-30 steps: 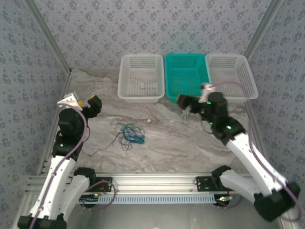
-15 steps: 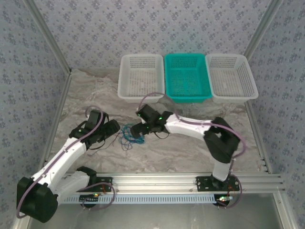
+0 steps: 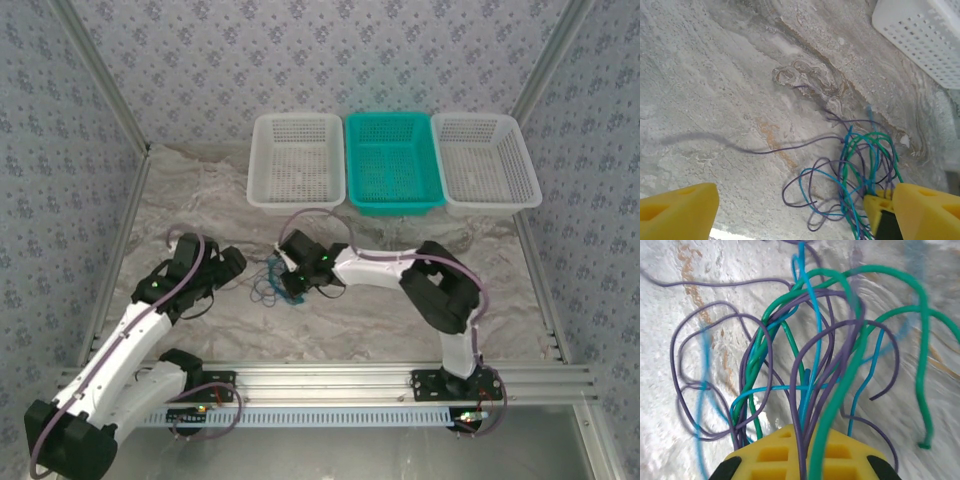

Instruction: Untangle the cables

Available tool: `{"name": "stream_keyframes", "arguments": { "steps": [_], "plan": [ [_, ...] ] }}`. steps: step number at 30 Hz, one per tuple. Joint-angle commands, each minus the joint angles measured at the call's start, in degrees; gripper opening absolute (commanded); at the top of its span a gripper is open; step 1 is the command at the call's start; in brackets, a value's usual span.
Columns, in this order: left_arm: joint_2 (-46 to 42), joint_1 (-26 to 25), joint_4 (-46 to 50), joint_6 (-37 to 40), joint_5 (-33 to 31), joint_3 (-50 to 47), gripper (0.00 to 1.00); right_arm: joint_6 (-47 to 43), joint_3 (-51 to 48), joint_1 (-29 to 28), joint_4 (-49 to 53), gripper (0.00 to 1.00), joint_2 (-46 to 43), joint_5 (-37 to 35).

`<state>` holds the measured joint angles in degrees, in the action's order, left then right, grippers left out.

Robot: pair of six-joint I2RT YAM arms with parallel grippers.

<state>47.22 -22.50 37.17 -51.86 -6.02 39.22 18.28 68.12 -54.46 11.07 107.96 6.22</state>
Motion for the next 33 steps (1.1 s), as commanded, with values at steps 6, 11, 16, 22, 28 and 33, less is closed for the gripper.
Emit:
{"name": "stream_keyframes", "arguments": {
  "steps": [6,11,16,22,28,33],
  "plan": [
    [-0.46,0.53,-4.45,-16.75,3.92,-3.35,0.92,2.52,-10.51,7.15,-11.22,0.00,-15.09,12.33],
    [-0.72,0.70,-20.34,-28.47,7.73,-11.27,0.99,2.88,-13.66,9.62,-13.69,0.00,-19.78,17.22],
    [0.05,1.30,-33.73,-35.54,10.22,-16.37,0.99,2.04,-13.87,10.05,-12.45,0.00,-22.07,19.90],
    [5.25,1.75,-47.67,-42.01,12.82,-19.24,0.99,1.50,-15.18,9.81,-13.88,0.00,-25.60,23.79],
    [14.80,1.94,-55.05,-47.04,18.49,-16.37,0.99,1.66,-16.50,9.89,-14.11,0.00,-28.80,24.45],
    [19.88,1.41,-67.33,-51.22,18.26,-17.16,0.99,1.57,-17.58,9.76,-15.58,0.00,-29.95,27.23]
  ]
}}
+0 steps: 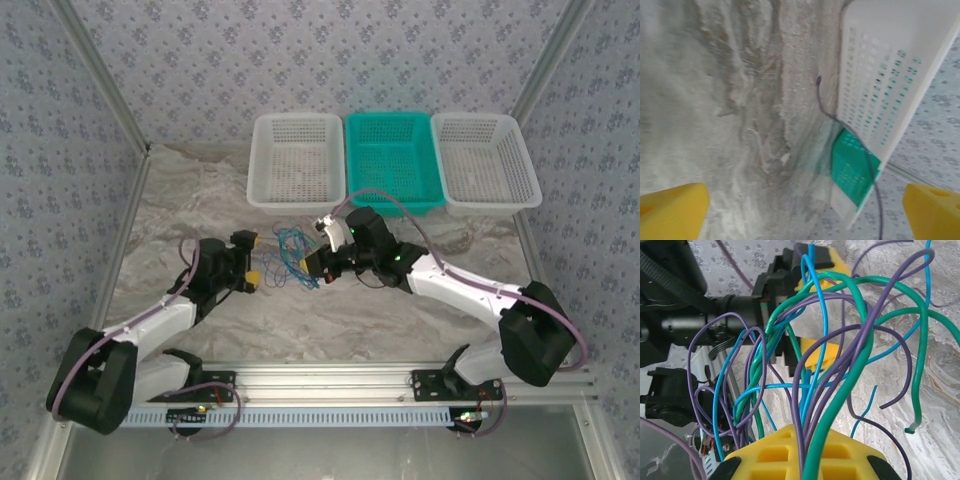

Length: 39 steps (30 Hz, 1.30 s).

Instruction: Untangle the cables

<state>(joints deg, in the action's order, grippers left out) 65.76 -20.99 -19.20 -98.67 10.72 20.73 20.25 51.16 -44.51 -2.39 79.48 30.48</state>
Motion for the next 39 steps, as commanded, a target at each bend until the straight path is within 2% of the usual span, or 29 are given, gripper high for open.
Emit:
{"name": "stream_keyframes", "arguments": {
  "steps": [1,7,12,14,17,20,22,24,26,28,31,32,34,35,37,39],
  "plan": [
    [1.94,-0.37,-12.85,-4.99,1.32,1.33,0.99,-0.18,-0.70,-0.23,-2.52,0.00,-1.52,3.59],
    [4.68,-1.42,-20.14,-5.80,1.48,2.47,0.91,0.74,-1.84,-0.38,-4.49,0.00,-3.17,2.87],
    [2.82,-1.37,-21.88,-0.92,2.21,3.37,0.88,3.03,-3.72,1.16,-4.52,0.00,-3.79,-1.47],
    [-1.78,-1.33,-12.86,6.85,1.82,5.80,0.88,4.33,-4.60,2.46,-4.36,0.00,-4.63,-3.03],
    [-9.97,-1.91,10.07,21.35,-3.71,11.83,0.88,5.85,-6.29,4.33,-5.80,0.00,-6.45,-2.23],
    [-16.00,-1.73,17.15,27.89,-5.27,13.02,0.89,4.83,-6.51,4.81,-4.25,0.00,-7.66,-2.21],
    [-17.12,-0.86,20.23,31.46,-1.71,14.44,0.89,4.40,-6.53,4.99,-3.82,0.00,-8.18,-2.25],
    [-16.17,-0.63,28.88,37.56,0.71,18.71,0.89,4.10,-6.33,5.32,-3.51,0.00,-8.53,-2.11],
    [-14.07,-0.70,39.98,41.79,-0.36,23.84,0.91,3.84,-5.90,5.53,-2.75,0.00,-8.63,-2.51],
    [-11.92,-0.81,45.39,45.77,-0.43,27.21,0.91,3.43,-5.50,5.66,-2.17,0.00,-8.56,-2.85],
    [-9.92,-1.36,43.32,49.18,3.04,27.71,0.87,3.23,-5.40,5.62,-2.18,0.00,-8.62,-3.06],
    [-9.25,-1.42,41.45,48.98,5.02,27.29,0.82,3.29,-5.44,5.64,-2.19,0.00,-8.47,-3.10],
    [-7.85,-1.50,36.17,47.34,9.68,26.08,0.64,3.14,-5.35,5.73,-1.98,0.00,-8.47,-3.49],
    [-6.83,-1.58,33.07,46.24,12.57,25.54,0.58,3.26,-5.22,5.70,-1.71,0.00,-8.49,-4.06],
    [-4.63,-1.84,29.12,44.87,16.75,25.32,0.55,3.60,-5.19,5.83,-0.89,0.00,-8.34,-5.86],
    [-2.46,-2.50,28.64,45.05,18.02,26.08,0.55,3.98,-5.17,6.14,-0.59,0.00,-8.05,-6.40]
  ]
}}
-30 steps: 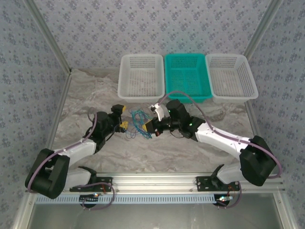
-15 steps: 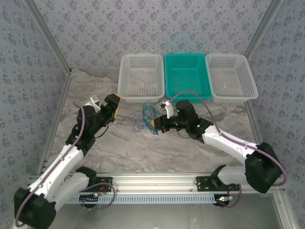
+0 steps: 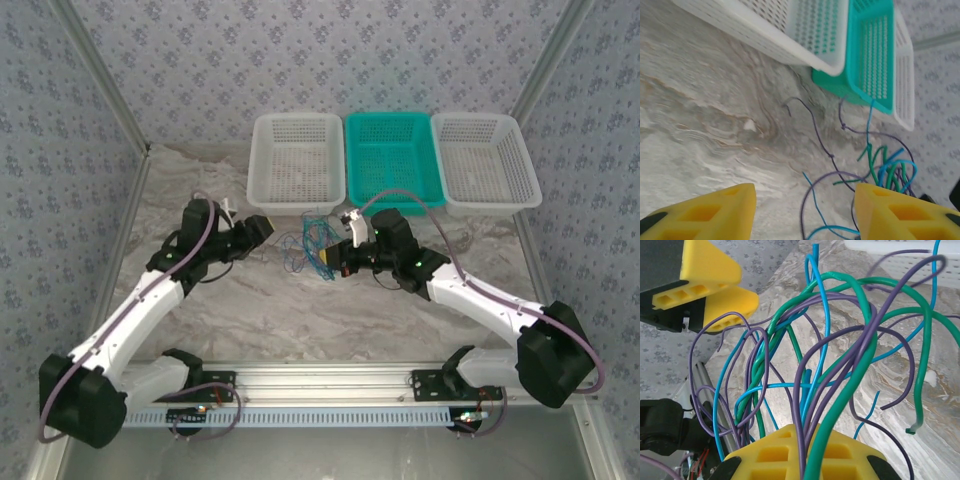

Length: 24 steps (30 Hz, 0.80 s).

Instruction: Untangle the cables

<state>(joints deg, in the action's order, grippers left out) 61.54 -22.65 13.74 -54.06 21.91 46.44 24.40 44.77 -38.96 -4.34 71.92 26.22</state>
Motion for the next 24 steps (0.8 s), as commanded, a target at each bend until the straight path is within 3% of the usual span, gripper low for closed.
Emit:
{"name": "stream_keyframes", "arguments": {
  "steps": [1,5,7,9,12,18,24],
  "plan": [
    [2.29,-1.13,-3.63,0.74,6.54,0.87,0.55,0.06,1.24,0.74,1.40,0.00,-0.37,-2.14],
    [4.73,-1.50,0.79,2.09,4.81,2.58,0.58,0.63,0.84,0.88,0.36,0.00,-0.55,-2.14],
    [5.26,-1.51,1.67,2.37,4.19,2.64,0.55,0.97,0.82,0.90,0.14,0.00,-0.68,-2.20],
    [5.39,-1.60,0.77,1.98,4.62,2.26,0.41,1.05,0.84,0.86,0.25,0.00,-0.72,-2.55],
    [4.93,-1.60,-0.16,1.60,4.32,1.91,0.01,1.09,0.83,0.84,0.53,0.00,-0.57,-3.07],
    [-0.32,-1.52,0.77,2.72,-1.23,1.83,0.00,-0.06,-1.56,0.85,1.02,0.00,-0.68,-3.87],
    [-7.58,-1.16,3.44,7.48,-8.02,6.48,0.00,-3.22,-12.42,-2.80,-0.85,0.08,1.49,-13.38]
  ]
}}
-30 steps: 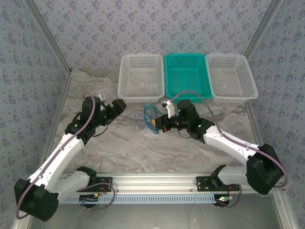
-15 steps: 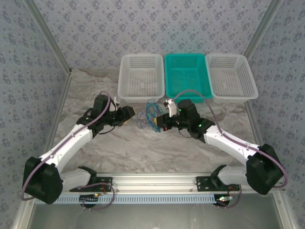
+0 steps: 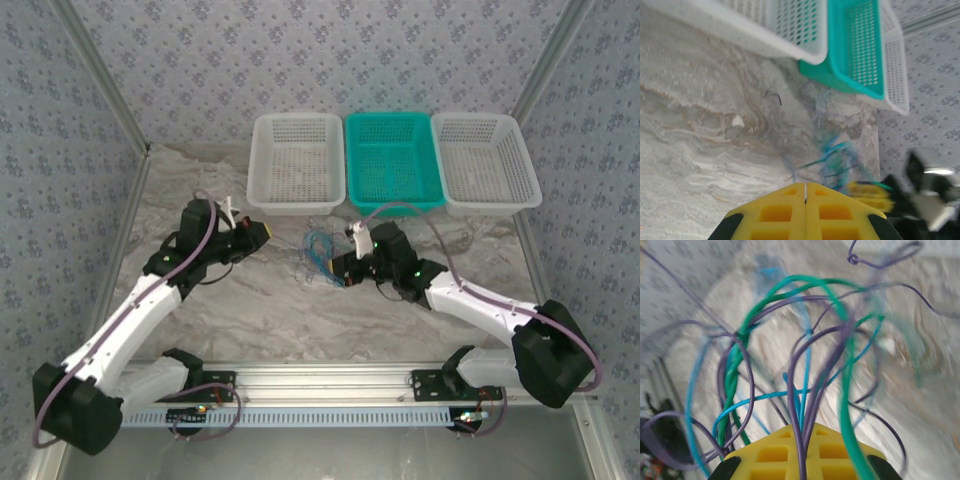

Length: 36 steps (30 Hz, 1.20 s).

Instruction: Untangle the cables

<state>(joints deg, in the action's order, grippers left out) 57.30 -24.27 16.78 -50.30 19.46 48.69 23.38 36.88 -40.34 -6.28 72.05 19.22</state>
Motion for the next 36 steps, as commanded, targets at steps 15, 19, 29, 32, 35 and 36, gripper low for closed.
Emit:
{"name": "stream_keyframes", "arguments": {
  "steps": [15,19,29,32,35,36],
  "plan": [
    [2.29,-4.71,-6.24,5.18,1.63,3.37,0.00,-4.80,-1.98,-3.89,3.54,0.61,-7.46,-9.30],
    [1.51,-5.52,-6.86,5.41,1.28,3.43,0.00,-10.99,-0.76,-7.51,-6.57,0.65,-5.00,-11.45],
    [-1.91,-6.14,-5.99,5.09,3.03,8.26,0.00,-19.89,6.15,-9.89,-40.75,0.65,22.85,-13.16],
    [-2.36,-6.27,-6.20,4.60,4.90,10.49,0.00,-19.02,9.66,-10.04,-42.96,0.64,30.50,-12.76],
    [-2.99,-6.29,-4.78,4.95,4.94,13.94,0.00,-17.40,11.41,-9.95,-42.59,0.47,36.43,-15.50],
    [-3.57,-6.27,-3.11,5.68,3.57,15.57,0.00,-16.85,11.08,-10.01,-42.59,0.41,37.66,-16.82]
  ]
}}
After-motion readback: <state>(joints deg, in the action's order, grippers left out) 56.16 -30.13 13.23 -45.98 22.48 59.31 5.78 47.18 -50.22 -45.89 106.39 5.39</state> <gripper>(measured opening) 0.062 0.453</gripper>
